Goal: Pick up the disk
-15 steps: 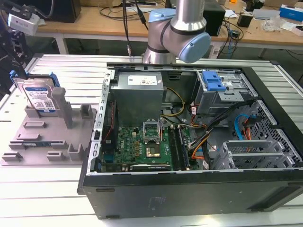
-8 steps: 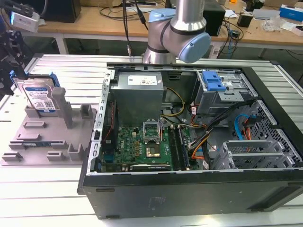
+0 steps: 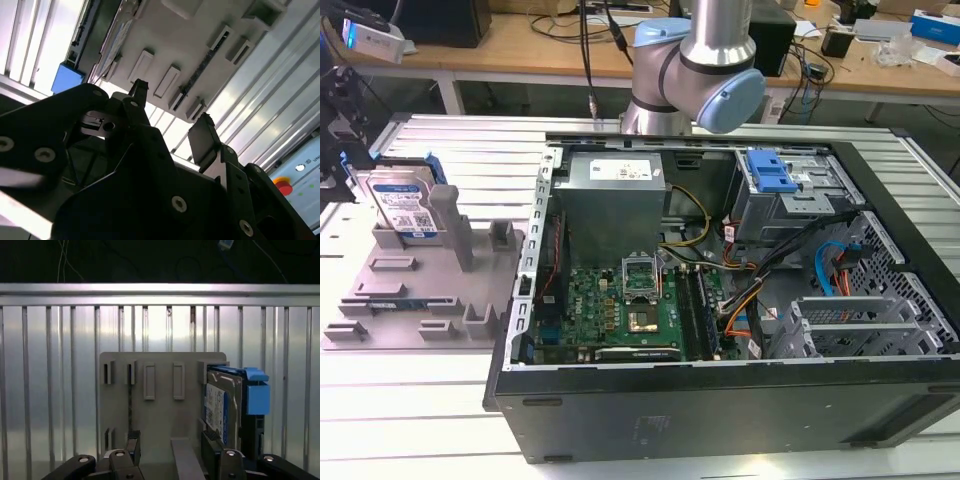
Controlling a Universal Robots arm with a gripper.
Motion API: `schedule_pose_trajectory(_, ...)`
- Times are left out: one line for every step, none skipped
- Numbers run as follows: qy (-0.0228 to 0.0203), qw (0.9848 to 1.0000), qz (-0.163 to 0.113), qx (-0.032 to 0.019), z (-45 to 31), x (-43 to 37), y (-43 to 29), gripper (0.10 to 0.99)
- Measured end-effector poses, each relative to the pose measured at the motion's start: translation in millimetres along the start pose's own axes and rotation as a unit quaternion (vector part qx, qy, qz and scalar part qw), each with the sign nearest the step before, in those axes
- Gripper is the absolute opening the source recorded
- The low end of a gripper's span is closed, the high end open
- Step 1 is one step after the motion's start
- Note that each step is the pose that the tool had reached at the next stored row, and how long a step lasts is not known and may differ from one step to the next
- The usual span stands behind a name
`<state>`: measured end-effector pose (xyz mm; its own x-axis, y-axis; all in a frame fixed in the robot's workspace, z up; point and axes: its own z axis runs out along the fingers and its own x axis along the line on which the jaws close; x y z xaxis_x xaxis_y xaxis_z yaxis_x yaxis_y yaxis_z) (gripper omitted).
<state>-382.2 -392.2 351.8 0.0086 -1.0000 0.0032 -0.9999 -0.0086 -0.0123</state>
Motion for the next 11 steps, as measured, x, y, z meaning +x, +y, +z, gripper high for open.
schedule_pose_trajectory(0.0002, 1.0, 0.0, 0.0, 0.0, 0.1, 0.0, 0.6)
schedule_pose_trajectory(0.0003, 1.0, 0.0, -0.0001, -0.1, 0.1, 0.0, 0.6)
schedule_pose_trajectory(0.0004, 1.0, 0.0, -0.0001, -0.1, 0.0, 0.0, 0.6)
schedule_pose_trajectory(0.0004, 1.0, 0.0, -0.0003, -0.1, 0.0, 0.0, 0.6)
schedule_pose_trajectory(0.0005, 1.0, 0.0, -0.0007, -0.1, -0.6, -0.1, 0.6)
schedule_pose_trajectory(0.0021, 1.0, -0.001, -0.001, -0.1, -3.7, -0.1, 0.6)
schedule_pose_trajectory(0.0027, 1.0, -0.004, -0.001, -0.1, -8.9, -0.2, 0.6)
schedule_pose_trajectory(0.0028, 1.0, -0.005, -0.0009, -0.1, -12.0, -0.2, 0.6)
schedule_pose_trajectory(0.0028, 1.0, -0.006, -0.001, -0.2, -15.3, -0.2, 0.6)
schedule_pose_trajectory(0.0028, 1.0, -0.008, -0.001, -0.2, -19.7, -0.3, 0.6)
schedule_pose_trajectory(0.0028, 1.0, -0.009, -0.0009, -0.2, -23.3, -0.4, 0.6)
